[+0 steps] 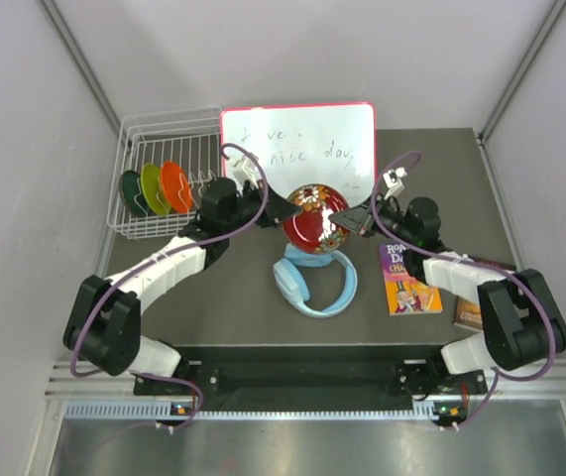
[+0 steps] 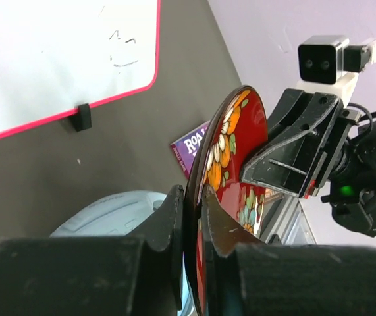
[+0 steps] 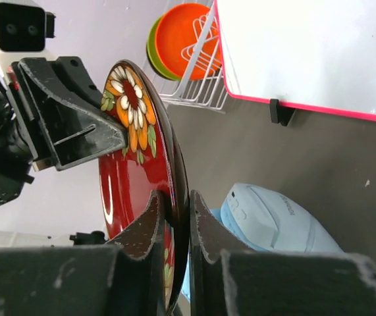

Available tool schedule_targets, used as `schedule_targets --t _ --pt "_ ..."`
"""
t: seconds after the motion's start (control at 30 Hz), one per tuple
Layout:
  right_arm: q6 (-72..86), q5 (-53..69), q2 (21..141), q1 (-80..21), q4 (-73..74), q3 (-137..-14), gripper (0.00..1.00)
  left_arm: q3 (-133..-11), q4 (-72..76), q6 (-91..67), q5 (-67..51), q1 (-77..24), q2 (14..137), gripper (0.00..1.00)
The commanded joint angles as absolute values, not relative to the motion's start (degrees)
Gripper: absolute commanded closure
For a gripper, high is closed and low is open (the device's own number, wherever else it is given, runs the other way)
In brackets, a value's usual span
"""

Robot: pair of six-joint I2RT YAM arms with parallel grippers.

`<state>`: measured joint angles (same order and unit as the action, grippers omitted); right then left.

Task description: Unload the plates from the dish rack

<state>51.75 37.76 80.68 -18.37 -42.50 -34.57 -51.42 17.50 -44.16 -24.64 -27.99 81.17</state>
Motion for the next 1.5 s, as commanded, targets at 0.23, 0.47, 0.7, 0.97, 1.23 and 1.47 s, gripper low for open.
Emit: schedule_targets --t 0.23,0.47,0.7,0.97,1.23,1.47 --pt "43.52 31.56 66.38 -11.53 -28.25 -35.67 1.0 -54.05 16.47 -35.62 -20.94 -29.71 81.57 0.28" --pt "34.82 27.17 55.64 7.45 -5.56 -42.7 1.0 -54.93 4.68 -22.34 -1.69 -29.45 74.98 0.18" --pt "33.31 25.84 64.76 23.71 -1.31 -45.88 1.0 -54.14 1.59 -17.76 10.63 -24.98 69.97 0.1" --pt "32.43 27.42 85.84 25.49 -8.07 -53.34 1.0 -52.91 3.78 -21.09 7.56 -15.12 71.63 0.1" --pt "32.96 29.44 99.21 25.4 -12.56 -58.44 1.0 -51.86 5.8 -21.0 6.5 -10.37 75.14 0.1" --pt "32.69 30.85 105.11 24.96 -12.04 -60.03 0.98 -52.29 8.61 -20.92 4.66 -7.74 78.57 0.1"
